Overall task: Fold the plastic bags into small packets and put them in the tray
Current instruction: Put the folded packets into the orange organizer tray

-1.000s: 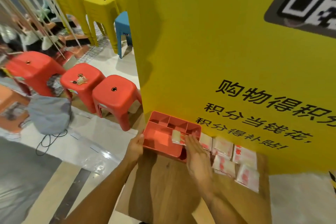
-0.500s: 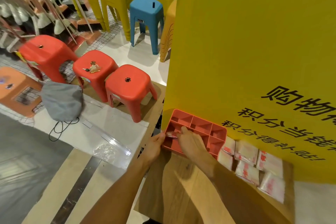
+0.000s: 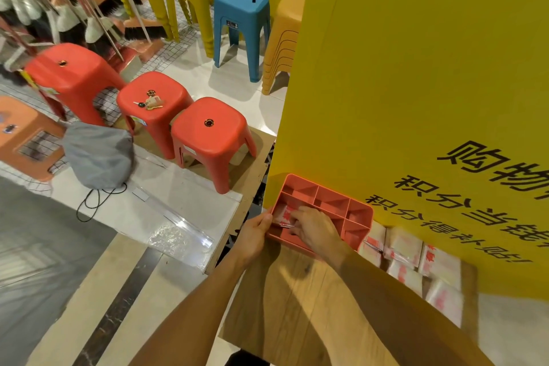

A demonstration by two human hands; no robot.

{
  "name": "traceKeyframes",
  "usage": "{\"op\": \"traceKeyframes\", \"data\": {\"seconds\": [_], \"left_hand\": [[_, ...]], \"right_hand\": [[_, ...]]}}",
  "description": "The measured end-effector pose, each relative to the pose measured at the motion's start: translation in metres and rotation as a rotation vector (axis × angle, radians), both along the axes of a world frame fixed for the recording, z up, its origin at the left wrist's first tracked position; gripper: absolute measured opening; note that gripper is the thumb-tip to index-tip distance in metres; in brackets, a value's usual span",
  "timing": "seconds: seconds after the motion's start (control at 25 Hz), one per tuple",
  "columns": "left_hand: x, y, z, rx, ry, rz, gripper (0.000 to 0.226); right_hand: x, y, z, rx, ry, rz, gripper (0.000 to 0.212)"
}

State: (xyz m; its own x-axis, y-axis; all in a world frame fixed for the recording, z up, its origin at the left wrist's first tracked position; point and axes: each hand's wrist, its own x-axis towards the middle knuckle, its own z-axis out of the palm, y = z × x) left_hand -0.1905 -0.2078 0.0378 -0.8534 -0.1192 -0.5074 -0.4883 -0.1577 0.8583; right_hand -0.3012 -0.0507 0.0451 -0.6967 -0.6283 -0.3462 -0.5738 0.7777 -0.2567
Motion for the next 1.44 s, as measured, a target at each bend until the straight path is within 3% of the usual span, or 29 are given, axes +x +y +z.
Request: {"op": "traceKeyframes", "data": {"seconds": [0.2, 0.44, 0.68, 1.0, 1.2, 1.44], "left_hand": [[0.000, 0.000, 0.001, -0.008, -0.002, 0.010, 0.037], [0.000, -0.002, 0.001, -0.004, 0.004, -0.003, 0.037], [0.001, 0.000, 0.003, -0.033, -0.002, -0.027, 0.037], [0.001, 0.001, 0.012, -0.053, -0.044, -0.029, 0.034], [0.001, -0.001, 0.011, -0.067, -0.040, -0.005, 0.038], [-0.009, 0.007, 0.025, -0.172, -0.083, -0.037, 0.035]], "right_hand": [[-0.001, -0.001, -0.010, -0.009, -0.102, -0.044, 0.034], [-0.001, 0.000, -0.004, -0.047, -0.177, -0.061, 0.027], [0.017, 0.002, 0.021, -0.001, -0.461, -0.185, 0.070], [0.022, 0.022, 0.066, -0.274, -0.216, -0.297, 0.050], [0.033, 0.120, 0.066, -0.532, 0.066, -0.487, 0.041], [0.052, 0.237, 0.026, -0.283, 0.222, -0.745, 0.050]]}}
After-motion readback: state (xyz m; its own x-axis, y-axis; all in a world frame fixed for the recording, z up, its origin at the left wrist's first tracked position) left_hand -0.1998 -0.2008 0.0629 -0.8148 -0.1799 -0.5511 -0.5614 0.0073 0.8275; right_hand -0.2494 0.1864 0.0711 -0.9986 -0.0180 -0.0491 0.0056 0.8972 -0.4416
